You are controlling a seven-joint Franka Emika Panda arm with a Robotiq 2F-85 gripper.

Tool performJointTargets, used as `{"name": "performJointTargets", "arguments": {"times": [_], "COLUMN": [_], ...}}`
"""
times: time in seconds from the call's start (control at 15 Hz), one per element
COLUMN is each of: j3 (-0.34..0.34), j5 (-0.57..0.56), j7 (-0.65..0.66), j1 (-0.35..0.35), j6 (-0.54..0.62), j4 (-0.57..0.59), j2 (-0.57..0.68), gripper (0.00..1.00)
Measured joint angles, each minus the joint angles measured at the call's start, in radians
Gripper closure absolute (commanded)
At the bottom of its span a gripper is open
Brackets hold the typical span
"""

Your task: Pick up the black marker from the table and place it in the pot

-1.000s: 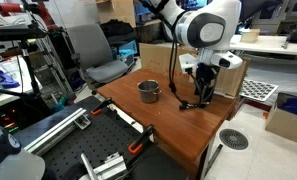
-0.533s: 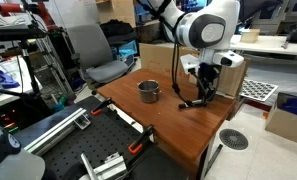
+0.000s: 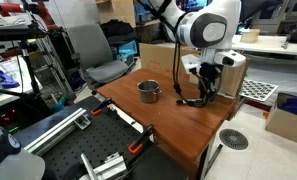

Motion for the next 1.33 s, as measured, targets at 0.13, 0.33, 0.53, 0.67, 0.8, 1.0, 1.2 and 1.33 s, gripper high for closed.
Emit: {"name": "performJointTargets", "arguments": {"times": [0.13, 0.33, 0.53, 0.67, 0.8, 1.0, 1.2, 1.33], "j3": [0.001, 0.012, 0.022, 0.026, 0.03, 0.051, 0.084, 0.105], "j5": [0.0, 0.0, 0.0, 0.0, 0.002, 0.029, 0.043, 0.043], "j7": [-0.007, -0.037, -0.086, -0.116, -0.146, -0.202, -0.23, -0.23], "j1": [0.0, 0.001, 0.001, 0.001, 0.0, -0.008, -0.005, 0.007], "j6": [0.0, 0.0, 0.001, 0.007, 0.035, 0.081, 0.126, 0.186], "j4": [0.0, -0.009, -0.054, -0.105, -0.168, -0.273, -0.367, -0.424], "j2": [-0.001, -0.014, -0.074, -0.139, -0.22, -0.343, -0.431, -0.463], "gripper": [0.94, 0.94, 0.94, 0.94, 0.94, 0.94, 0.94, 0.94]}}
